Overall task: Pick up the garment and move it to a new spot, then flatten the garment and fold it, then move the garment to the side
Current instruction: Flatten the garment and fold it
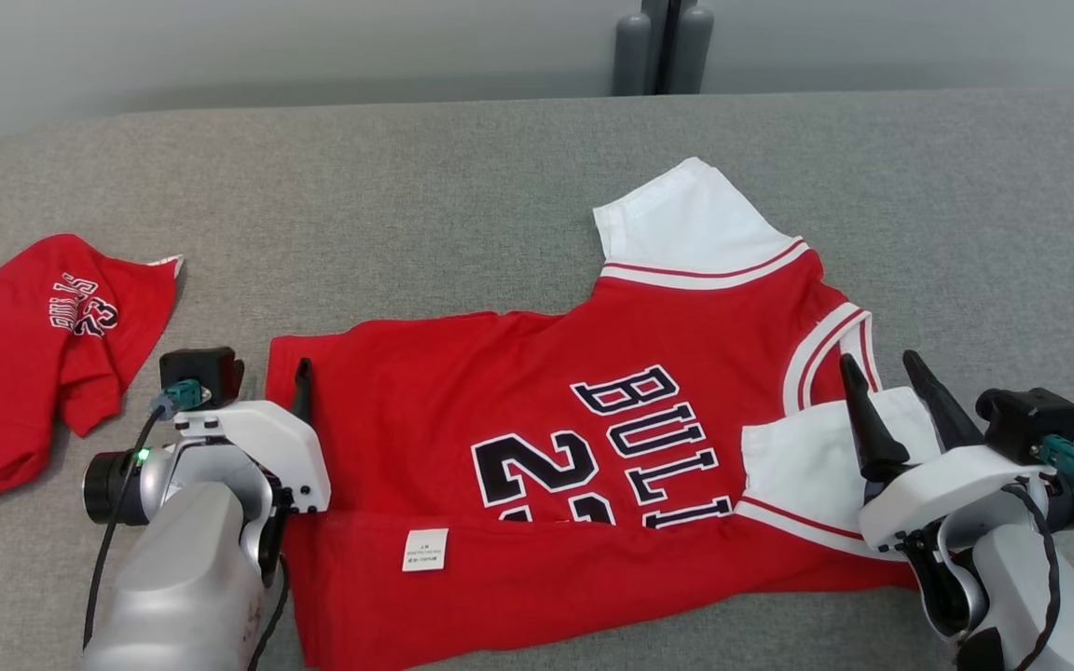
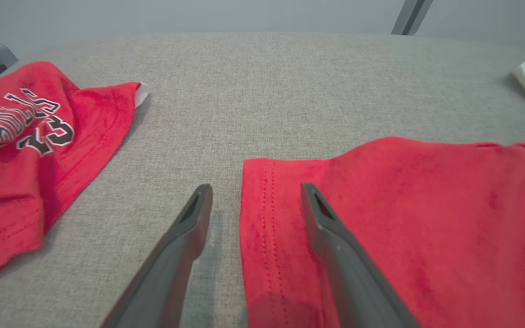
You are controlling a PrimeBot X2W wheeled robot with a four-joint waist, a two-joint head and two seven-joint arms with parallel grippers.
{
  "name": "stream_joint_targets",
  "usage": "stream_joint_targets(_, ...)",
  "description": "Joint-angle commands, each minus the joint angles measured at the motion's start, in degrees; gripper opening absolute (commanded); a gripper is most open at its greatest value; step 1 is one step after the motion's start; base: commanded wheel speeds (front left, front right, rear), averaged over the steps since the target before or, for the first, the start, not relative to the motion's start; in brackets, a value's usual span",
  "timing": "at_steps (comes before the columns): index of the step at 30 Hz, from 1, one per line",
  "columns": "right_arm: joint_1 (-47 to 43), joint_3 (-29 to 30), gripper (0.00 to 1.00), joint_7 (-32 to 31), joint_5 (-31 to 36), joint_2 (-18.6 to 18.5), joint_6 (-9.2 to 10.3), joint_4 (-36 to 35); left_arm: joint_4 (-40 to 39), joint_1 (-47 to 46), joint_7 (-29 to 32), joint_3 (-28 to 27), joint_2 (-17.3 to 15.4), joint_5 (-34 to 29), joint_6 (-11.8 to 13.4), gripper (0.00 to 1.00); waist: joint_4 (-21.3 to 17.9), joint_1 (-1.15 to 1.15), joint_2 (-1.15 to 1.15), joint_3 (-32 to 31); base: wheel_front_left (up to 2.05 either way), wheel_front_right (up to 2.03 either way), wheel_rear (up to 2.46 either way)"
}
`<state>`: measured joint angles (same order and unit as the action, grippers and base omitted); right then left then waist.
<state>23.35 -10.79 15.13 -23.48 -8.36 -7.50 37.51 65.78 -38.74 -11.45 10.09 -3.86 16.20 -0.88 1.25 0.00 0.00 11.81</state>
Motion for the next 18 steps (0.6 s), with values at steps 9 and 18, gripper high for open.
stream_joint_targets(9,3.4,-0.7,1.00,0.0,-1.1,-0.5,0.02,0.6,5.2,-5.0,0.4,2.5,-0.3,-1.3,-0.4,1.00,-0.1,0.00,0.00,2.5,0.00,0.00,0.00)
stream_joint_targets(18,11.1,-4.5,1.00,-1.7,-1.1,-2.5,0.02,3.6,6.7,-8.0,0.5,5.0,0.4,-1.8,-2.1,0.51,2.2,0.00,0.00,4.9,0.00,0.00,0.00)
